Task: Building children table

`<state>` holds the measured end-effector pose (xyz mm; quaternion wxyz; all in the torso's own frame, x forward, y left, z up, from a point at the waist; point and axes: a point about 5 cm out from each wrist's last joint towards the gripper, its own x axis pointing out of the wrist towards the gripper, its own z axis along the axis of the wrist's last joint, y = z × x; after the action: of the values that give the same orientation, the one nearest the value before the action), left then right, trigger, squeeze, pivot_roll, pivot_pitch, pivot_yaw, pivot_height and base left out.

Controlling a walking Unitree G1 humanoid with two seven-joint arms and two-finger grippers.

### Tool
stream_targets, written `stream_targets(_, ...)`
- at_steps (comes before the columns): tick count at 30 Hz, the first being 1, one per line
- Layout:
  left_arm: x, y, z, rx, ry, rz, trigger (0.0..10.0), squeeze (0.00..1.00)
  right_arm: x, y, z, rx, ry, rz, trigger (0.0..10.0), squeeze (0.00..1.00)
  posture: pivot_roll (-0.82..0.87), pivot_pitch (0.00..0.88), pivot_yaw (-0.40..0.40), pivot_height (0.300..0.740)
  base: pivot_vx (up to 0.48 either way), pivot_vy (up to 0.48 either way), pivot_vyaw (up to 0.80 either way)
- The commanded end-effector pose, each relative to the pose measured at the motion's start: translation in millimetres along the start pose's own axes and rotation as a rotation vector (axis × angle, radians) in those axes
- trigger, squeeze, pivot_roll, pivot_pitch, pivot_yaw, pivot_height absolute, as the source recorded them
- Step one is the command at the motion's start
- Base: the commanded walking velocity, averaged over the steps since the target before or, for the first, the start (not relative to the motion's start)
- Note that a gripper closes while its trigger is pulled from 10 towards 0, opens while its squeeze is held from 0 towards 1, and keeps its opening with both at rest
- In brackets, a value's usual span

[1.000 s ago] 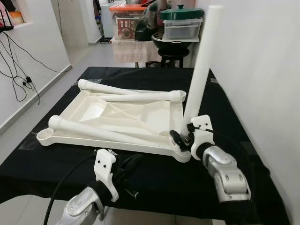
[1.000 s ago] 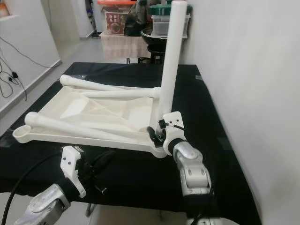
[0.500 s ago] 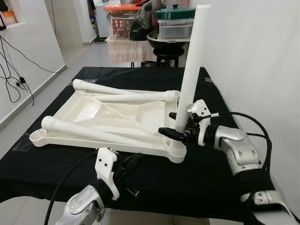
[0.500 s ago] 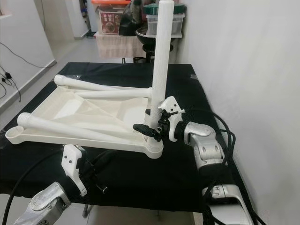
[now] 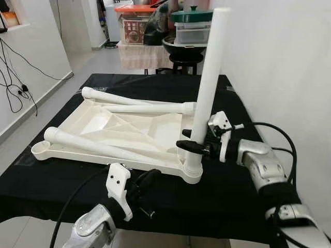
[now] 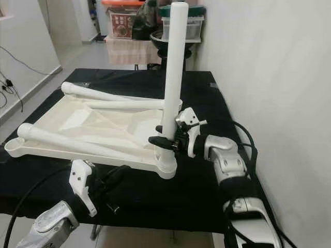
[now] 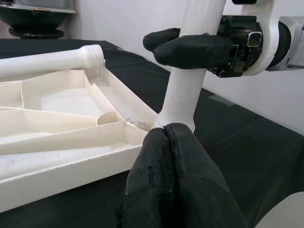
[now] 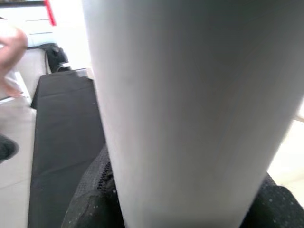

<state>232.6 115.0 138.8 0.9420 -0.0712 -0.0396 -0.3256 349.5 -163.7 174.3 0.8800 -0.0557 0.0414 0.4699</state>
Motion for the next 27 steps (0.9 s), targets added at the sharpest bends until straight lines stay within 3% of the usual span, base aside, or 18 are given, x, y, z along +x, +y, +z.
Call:
stream_targets(1, -1.3, 3.2, -3, 0.005, 0.014, 0.008, 10.0, 0.00, 1.0, 10.2, -30, 0.059, 0.112, -0.065, 0.0, 0.00, 0.01, 0.000, -0.026, 0.740, 0.000, 0.000, 0.00)
stream_targets(4, -1.7, 3.5, -3, 0.006, 0.014, 0.009, 10.0, 0.00, -0.9, 13.6, -40, 0.066, 0.154, -0.146, 0.0, 0.00, 0.01, 0.000, -0.026, 0.740, 0.000, 0.000, 0.00)
stream_targets(5, -2.3, 4.6, -3, 0.008, 0.015, 0.012, 10.0, 0.00, 5.9, 22.2, -43, 0.160, 0.106, -0.472, 0.0, 0.00, 0.00, 0.000, -0.022, 0.740, 0.000, 0.000, 0.00)
stream_targets(6, -2.8, 5.4, -2, 0.010, 0.015, 0.014, 10.0, 0.00, 1.4, 28.6, -48, 0.252, 0.099, -0.730, 0.0, 0.00, 0.00, 0.000, -0.022, 0.740, 0.000, 0.000, 0.00)
stream_targets(7, -2.7, 6.5, -2, 0.012, 0.016, 0.015, 10.0, 0.00, 2.7, 37.2, -41, 0.163, 0.120, -0.780, 0.0, 0.00, 0.00, 0.000, -0.013, 0.740, 0.000, 0.000, 0.00)
stream_targets(10, -2.4, 7.2, -3, 0.013, 0.017, 0.016, 10.0, 0.00, 5.1, 39.0, -36, 0.127, 0.113, -0.783, 0.0, 0.00, -0.02, 0.000, -0.006, 0.740, 0.000, 0.000, 0.00)
stream_targets(14, 0.2, 6.7, -3, 0.012, 0.018, 0.011, 10.0, 0.00, 8.8, 28.5, -46, 0.187, 0.152, -0.738, 0.0, 0.00, 0.01, 0.000, -0.027, 0.740, 0.000, 0.000, 0.00)
stream_targets(18, 0.0, 6.7, -3, 0.021, 0.013, 0.024, 10.0, 0.00, 11.9, 31.5, -41, 0.147, 0.147, -0.735, 0.0, 0.00, 0.00, 0.000, -0.025, 0.740, 0.000, 0.000, 0.00)
stream_targets(19, 0.1, 6.7, -3, 0.024, 0.012, 0.028, 10.0, 0.00, 11.7, 32.7, -40, 0.132, 0.157, -0.744, 2.1, 0.00, 0.01, 0.000, -0.027, 0.740, 0.000, 0.000, 0.00)
stream_targets(20, 0.1, 6.6, -3, 0.025, 0.012, 0.028, 10.0, 0.00, 11.0, 34.8, -39, 0.152, 0.143, -0.761, 10.0, 1.00, 0.00, 0.000, -0.027, 0.740, 0.000, 0.000, 0.00)
stream_targets(25, 0.0, 6.6, -3, 0.024, 0.013, 0.024, 10.0, 0.00, 9.6, 39.3, -32, 0.187, 0.097, -0.793, 10.0, 1.00, 0.00, 0.000, -0.022, 0.740, 0.000, 0.000, 0.00)
stream_targets(27, -0.5, 7.7, -2, 0.031, 0.006, 0.033, 10.0, 0.00, 11.8, 44.0, -26, 0.189, 0.034, -0.721, 10.0, 1.00, 0.00, 0.000, -0.021, 0.740, 0.000, 0.000, 0.00)
